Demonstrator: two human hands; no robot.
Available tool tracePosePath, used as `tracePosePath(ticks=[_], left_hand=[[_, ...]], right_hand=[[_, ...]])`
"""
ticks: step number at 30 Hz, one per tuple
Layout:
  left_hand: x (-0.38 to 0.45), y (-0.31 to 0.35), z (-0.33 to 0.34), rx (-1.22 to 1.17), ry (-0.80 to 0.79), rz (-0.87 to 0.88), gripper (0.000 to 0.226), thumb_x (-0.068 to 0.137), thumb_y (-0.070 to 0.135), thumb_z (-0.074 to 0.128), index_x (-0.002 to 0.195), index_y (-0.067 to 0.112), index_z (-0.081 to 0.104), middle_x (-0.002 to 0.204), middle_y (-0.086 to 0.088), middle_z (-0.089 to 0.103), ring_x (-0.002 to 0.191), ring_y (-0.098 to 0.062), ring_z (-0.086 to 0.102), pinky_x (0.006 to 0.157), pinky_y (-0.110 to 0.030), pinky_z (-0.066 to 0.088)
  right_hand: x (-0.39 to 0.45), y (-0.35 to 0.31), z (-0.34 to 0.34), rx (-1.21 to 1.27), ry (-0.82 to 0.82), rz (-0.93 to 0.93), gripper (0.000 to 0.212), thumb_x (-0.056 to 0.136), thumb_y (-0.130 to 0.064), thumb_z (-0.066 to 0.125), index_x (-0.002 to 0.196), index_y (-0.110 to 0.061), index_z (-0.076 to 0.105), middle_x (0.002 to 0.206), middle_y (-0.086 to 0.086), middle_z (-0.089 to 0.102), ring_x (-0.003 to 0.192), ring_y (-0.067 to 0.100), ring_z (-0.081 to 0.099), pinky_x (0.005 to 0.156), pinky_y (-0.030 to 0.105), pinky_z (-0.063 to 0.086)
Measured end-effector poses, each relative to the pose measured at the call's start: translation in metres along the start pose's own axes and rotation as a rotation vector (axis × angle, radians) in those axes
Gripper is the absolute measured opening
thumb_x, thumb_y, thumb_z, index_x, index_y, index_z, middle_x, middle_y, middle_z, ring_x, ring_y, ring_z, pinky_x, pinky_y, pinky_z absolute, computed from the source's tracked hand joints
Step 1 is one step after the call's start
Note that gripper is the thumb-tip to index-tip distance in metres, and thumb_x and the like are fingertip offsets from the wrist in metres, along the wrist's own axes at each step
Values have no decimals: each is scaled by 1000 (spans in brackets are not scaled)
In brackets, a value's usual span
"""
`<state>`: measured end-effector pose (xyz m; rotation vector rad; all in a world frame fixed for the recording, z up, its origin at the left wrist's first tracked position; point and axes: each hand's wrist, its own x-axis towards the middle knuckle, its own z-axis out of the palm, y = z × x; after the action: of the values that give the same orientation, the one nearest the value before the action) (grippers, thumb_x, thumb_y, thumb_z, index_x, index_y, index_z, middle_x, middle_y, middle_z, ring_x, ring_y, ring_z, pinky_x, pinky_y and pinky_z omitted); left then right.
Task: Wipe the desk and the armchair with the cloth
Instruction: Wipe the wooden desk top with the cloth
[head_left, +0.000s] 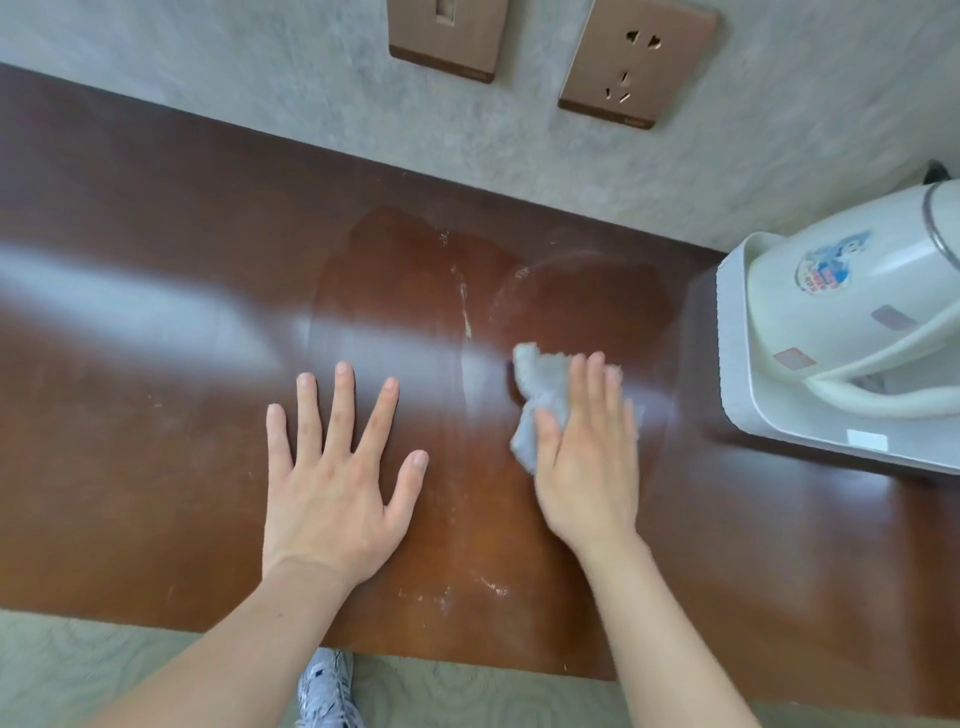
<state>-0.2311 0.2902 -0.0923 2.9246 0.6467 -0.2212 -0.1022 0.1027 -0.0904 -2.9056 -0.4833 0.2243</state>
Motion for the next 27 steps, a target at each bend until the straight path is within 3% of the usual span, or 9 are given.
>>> tracePosePath(ticks=[4, 8, 14, 19, 24, 27], left_hand=[[0, -1, 2, 7, 8, 8, 71, 100, 62, 20, 160, 25, 28, 167, -16, 21, 153, -44, 12, 121, -64, 15], [1, -1, 3, 6, 6, 15, 72, 101, 63, 14, 160, 25, 27, 167, -17, 21, 153, -45, 12, 120, -65, 15], [0, -1, 2, -8, -2, 19, 73, 101, 63, 14, 160, 24, 29, 166, -18, 22, 153, -46, 13, 119, -66, 17], [0, -1, 0, -13, -15, 18, 72, 101, 64, 14, 160, 25, 29, 166, -17, 22, 153, -45, 13, 119, -66, 17], [0, -2, 0, -8, -20, 15, 71, 101, 63, 15, 161, 26, 27, 167, -15, 20, 154, -42, 10, 121, -64, 15], [0, -2, -1, -13, -19, 15, 71, 101, 63, 15, 160, 26, 28, 167, -15, 20, 154, -43, 11, 121, -64, 16]], right_hand=[[99, 8, -14, 28, 143, 253, 57, 108, -32, 21, 157, -3, 21, 165, 15, 21, 152, 31, 16, 123, 44, 10], [158, -8, -21, 67, 97, 325, 58, 109, -34, 18, 157, -2, 16, 166, 17, 15, 153, 32, 10, 124, 43, 6], [169, -68, -12, -54, 38, 50, 61, 108, -40, 21, 158, -5, 18, 166, 15, 16, 153, 31, 10, 124, 43, 7], [152, -113, 0, -22, -70, -270, 62, 107, -44, 20, 159, -12, 10, 168, 10, 4, 155, 25, -2, 126, 41, -1], [87, -81, 1, -87, -96, -435, 68, 104, -53, 18, 160, -15, 8, 169, 5, 2, 155, 18, -6, 125, 35, -8], [65, -47, -5, -113, -114, -391, 71, 102, -57, 14, 160, -17, 8, 169, 3, 4, 155, 16, -4, 125, 33, -5]])
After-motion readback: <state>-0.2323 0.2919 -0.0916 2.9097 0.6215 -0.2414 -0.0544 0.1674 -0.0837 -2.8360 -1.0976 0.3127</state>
